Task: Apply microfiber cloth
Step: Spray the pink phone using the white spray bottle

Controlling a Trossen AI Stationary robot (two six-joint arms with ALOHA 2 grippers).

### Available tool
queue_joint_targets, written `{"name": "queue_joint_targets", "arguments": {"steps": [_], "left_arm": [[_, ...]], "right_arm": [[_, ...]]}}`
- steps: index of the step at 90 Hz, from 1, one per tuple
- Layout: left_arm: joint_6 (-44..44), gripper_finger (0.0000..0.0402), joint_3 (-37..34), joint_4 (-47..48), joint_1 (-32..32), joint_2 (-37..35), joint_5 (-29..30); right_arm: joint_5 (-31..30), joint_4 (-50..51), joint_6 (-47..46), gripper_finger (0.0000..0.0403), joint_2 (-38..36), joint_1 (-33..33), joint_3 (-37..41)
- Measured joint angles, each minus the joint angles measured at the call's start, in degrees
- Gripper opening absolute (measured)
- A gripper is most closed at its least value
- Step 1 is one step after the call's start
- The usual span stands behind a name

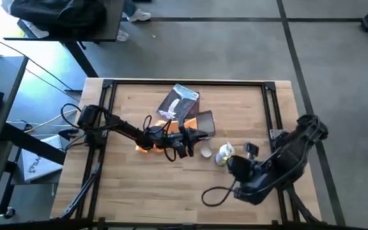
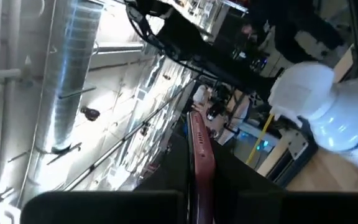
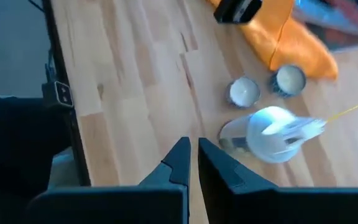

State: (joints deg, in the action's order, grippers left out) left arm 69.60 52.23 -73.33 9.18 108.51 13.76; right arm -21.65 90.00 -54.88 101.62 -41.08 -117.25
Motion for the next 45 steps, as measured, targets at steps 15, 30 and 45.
{"name": "queue_joint_targets", "arguments": {"steps": [15,30,45], "left_arm": [[3.70,0.0010,0.00,-0.34,2.27,0.00,0.76],[4.53,0.0010,0.00,-0.33,4.48,0.00,0.78],[4.11,0.0010,0.00,-0.16,7.24,0.02,3.88]], "right_arm": [[5.97,0.00,-5.66,0.0000,4.26,-0.21,0.00],[10.89,-1.41,-22.34,0.0000,7.84,-2.56,0.00],[11.51,-4.71,-37.82,0.0003,11.16,-7.05,0.00]]}}
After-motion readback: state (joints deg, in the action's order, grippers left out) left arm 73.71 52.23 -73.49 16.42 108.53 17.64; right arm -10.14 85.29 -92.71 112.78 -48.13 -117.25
